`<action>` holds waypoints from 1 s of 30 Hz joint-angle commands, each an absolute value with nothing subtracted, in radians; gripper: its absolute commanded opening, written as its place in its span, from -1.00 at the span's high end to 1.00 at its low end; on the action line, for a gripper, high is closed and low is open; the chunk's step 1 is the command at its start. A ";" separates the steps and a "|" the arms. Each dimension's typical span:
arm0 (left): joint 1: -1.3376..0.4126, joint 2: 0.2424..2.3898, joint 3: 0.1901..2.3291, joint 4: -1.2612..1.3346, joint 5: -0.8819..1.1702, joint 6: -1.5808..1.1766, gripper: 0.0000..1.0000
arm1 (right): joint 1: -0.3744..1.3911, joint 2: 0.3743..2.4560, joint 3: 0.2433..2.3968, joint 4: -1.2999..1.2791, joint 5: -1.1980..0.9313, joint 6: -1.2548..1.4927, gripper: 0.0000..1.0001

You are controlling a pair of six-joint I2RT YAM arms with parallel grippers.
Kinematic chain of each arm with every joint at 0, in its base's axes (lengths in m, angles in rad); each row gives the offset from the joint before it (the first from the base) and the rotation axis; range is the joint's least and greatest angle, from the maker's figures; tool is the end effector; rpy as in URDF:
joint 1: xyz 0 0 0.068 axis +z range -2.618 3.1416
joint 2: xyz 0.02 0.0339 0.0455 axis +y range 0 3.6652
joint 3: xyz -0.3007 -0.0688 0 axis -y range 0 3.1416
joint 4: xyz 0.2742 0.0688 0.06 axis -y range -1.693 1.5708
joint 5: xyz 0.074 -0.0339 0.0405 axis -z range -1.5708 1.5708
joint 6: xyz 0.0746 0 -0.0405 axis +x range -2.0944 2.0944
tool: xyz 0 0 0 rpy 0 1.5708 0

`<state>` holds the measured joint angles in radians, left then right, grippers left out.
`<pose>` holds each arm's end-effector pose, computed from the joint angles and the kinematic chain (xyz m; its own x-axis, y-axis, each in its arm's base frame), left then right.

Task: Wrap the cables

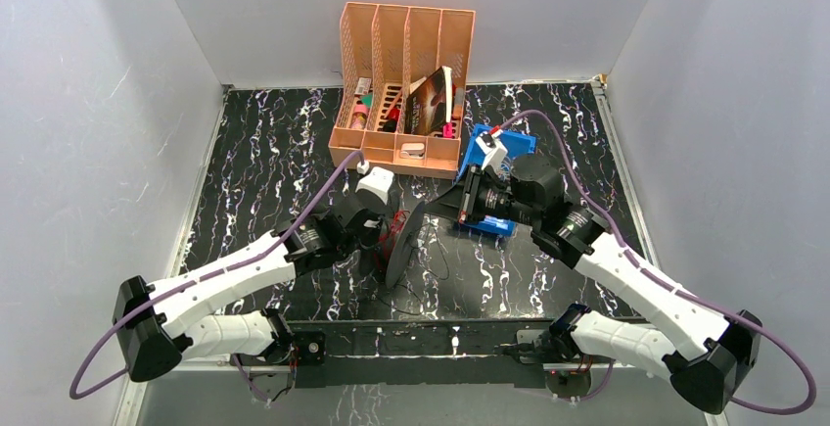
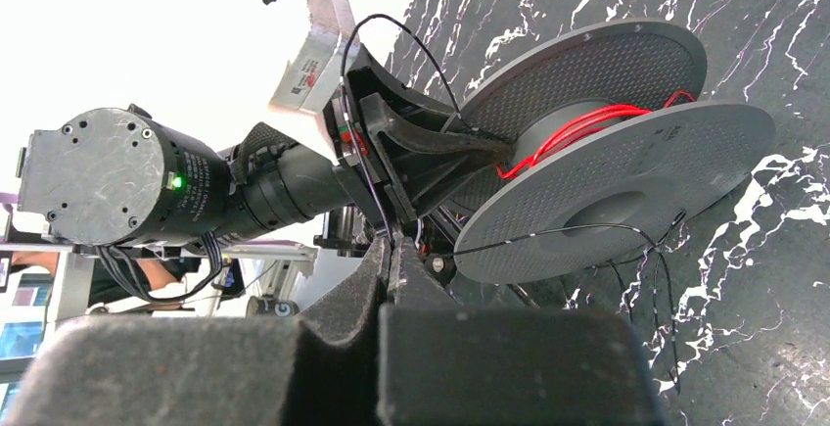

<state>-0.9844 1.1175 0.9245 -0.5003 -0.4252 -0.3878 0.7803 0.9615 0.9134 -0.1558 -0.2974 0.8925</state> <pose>0.1795 -0.2146 0.2994 -0.5479 0.2022 -0.8117 0.4062 0.9126 -0.0468 0.1744 0.2034 0.3774 -0.7728 0.2825 -0.5683 -0.4380 0.4106 0.7997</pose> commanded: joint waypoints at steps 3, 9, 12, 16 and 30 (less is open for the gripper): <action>-0.958 1.077 0.924 -0.486 -0.400 -0.373 0.63 | 0.758 0.985 0.918 -0.044 -0.361 0.920 1.00; -0.946 1.050 0.927 -0.478 -0.372 -0.365 0.47 | 0.749 1.004 0.895 -0.014 -0.384 0.950 1.00; -0.942 1.030 0.924 -0.463 -0.346 -0.362 0.38 | 0.746 1.008 0.882 0.001 -0.395 0.965 1.00; -0.940 1.003 0.914 -0.439 -0.312 -0.355 0.28 | 0.741 1.019 0.875 0.009 -0.412 0.980 1.00; -0.935 1.050 0.897 -0.320 -0.297 -0.342 -0.02 | 0.700 1.028 0.783 0.132 -0.489 1.071 1.00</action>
